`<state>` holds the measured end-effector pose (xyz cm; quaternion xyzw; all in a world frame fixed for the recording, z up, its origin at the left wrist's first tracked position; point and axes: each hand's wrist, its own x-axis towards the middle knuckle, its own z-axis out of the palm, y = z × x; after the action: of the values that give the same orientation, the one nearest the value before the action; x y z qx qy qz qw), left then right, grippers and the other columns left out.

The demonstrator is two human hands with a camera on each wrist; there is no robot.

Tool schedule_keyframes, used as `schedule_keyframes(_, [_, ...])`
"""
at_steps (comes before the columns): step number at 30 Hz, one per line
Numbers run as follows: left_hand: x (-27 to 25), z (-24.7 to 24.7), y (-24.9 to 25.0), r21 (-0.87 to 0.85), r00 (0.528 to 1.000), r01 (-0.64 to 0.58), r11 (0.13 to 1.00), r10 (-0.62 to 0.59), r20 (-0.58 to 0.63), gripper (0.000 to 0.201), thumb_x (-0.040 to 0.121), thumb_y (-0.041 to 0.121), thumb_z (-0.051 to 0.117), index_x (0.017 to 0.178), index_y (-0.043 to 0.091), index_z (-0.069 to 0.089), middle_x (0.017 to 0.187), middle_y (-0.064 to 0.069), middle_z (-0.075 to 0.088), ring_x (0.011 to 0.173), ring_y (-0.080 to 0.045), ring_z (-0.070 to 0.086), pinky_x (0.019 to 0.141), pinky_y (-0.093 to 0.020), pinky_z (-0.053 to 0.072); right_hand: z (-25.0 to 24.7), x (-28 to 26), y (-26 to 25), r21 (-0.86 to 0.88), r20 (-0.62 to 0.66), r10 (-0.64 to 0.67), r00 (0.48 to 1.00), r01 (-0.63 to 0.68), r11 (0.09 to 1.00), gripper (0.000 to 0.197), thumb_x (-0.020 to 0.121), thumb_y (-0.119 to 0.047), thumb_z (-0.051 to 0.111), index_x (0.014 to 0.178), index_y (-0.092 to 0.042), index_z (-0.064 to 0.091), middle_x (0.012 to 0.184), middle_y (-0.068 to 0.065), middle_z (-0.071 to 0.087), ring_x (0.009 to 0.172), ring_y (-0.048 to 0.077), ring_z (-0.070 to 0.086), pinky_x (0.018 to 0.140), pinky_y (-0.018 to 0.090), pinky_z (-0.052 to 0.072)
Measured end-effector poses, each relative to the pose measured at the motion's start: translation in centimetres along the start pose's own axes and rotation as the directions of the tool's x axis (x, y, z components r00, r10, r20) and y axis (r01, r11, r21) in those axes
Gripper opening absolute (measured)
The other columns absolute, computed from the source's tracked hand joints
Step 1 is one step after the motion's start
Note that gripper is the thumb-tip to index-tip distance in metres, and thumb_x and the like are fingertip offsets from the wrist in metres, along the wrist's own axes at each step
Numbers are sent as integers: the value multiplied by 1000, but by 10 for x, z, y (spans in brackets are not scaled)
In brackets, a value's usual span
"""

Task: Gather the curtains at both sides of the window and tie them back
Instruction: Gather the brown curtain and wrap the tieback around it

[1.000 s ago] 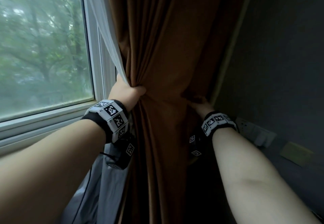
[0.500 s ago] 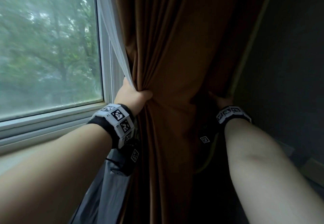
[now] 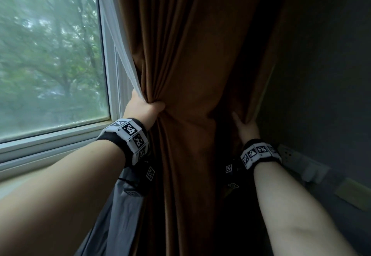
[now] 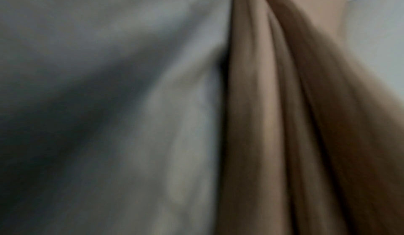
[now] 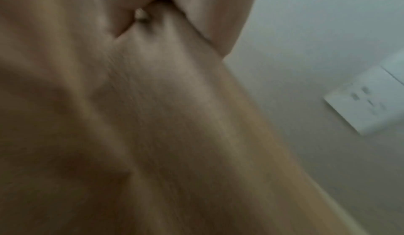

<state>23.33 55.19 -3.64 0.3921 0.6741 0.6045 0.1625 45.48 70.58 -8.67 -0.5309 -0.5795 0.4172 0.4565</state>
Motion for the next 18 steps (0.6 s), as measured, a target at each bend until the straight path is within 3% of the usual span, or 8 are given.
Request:
schedule_keyframes(2, [0, -1, -1, 11, 1000, -15, 1000, 15, 10, 67, 75, 18, 65, 135, 15, 35, 111, -1, 49, 93, -18, 46, 80, -27, 34, -5, -20, 1, -32, 56, -44, 997, 45, 998, 60, 83, -40, 63, 135, -16, 44, 129, 5, 55, 113, 24, 54, 101, 38, 42])
schedule_keyframes(5, [-5, -3, 2, 16, 1000, -13, 1000, 12, 28, 64, 79, 14, 62, 136, 13, 32, 117, -6, 51, 102, -26, 51, 82, -28, 35, -10, -52, -6, -61, 88, -51, 995, 57, 997, 41, 86, -24, 63, 123, -8, 56, 113, 12, 63, 94, 23, 59, 79, 31, 48])
schedule_keyframes(10, [-20, -11, 6, 22, 995, -14, 1000, 11, 103, 66, 80, 15, 62, 137, 12, 29, 103, -2, 45, 89, -22, 45, 80, -29, 34, 8, -112, -29, -174, 122, -10, 992, 31, 984, 40, 83, -27, 63, 114, -1, 61, 111, 17, 65, 101, 29, 61, 85, 31, 47])
schedule_keyframes(12, [-25, -17, 6, 10, 989, -3, 1000, 2, 148, 70, 80, 16, 63, 139, 12, 26, 103, -2, 44, 90, -21, 44, 80, -28, 33, 25, -138, -41, -236, 160, -71, 985, 107, 966, 29, 85, -20, 59, 106, -2, 64, 103, 13, 65, 97, 23, 60, 74, 20, 40])
schedule_keyframes(14, [-30, -23, 7, -44, 981, -2, 999, 10, 191, 76, 79, 15, 67, 140, 13, 24, 105, 1, 44, 92, -18, 45, 81, -26, 34, 48, -162, -50, -317, 209, -134, 969, 197, 928, 22, 86, -14, 55, 103, -2, 63, 98, 12, 64, 93, 22, 59, 67, 18, 37])
schedule_keyframes(18, [-39, -35, 8, -225, 963, 55, 973, 8, 270, 87, 69, 25, 81, 137, 15, 27, 105, 10, 52, 96, -12, 54, 79, -23, 43, 91, -196, -53, -511, 277, -206, 939, 326, 796, 30, 85, -13, 52, 111, -1, 58, 116, 21, 61, 109, 35, 58, 87, 30, 45])
